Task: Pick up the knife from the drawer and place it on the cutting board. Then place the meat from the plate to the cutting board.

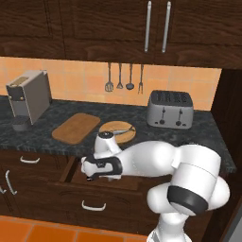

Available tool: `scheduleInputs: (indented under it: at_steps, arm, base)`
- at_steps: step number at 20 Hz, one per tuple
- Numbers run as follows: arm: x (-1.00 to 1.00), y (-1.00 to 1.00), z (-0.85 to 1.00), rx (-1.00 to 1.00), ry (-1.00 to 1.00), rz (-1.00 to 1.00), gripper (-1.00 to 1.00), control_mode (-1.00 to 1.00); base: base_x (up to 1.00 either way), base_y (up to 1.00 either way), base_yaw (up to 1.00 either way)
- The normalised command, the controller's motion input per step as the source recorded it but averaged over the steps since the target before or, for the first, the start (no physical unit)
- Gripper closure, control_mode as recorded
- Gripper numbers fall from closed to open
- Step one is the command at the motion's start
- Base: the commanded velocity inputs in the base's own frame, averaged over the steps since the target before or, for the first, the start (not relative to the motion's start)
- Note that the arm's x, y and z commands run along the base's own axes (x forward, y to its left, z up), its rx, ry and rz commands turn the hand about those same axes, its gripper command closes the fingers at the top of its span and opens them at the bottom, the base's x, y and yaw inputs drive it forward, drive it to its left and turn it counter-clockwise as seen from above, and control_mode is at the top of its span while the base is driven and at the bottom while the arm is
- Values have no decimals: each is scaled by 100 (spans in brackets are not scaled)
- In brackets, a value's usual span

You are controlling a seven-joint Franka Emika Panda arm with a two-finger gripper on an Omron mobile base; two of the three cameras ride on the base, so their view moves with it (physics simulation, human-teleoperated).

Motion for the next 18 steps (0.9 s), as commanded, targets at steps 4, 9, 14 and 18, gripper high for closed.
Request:
scheduleInputs:
  at_steps: [4,9,14,18]
  arm:
    - [0,0,-43,0,0,-8,-100,-100]
    - [-4,7,-13,0,3,-3,-100,-100]
    - [-42,19,0,0,3,0,-100,-100]
    - [-50,26,-9,0,8,0,-100,-100]
  base:
    - [0,0,0]
    - [0,0,0]
    - [0,0,0]
    - [0,0,0]
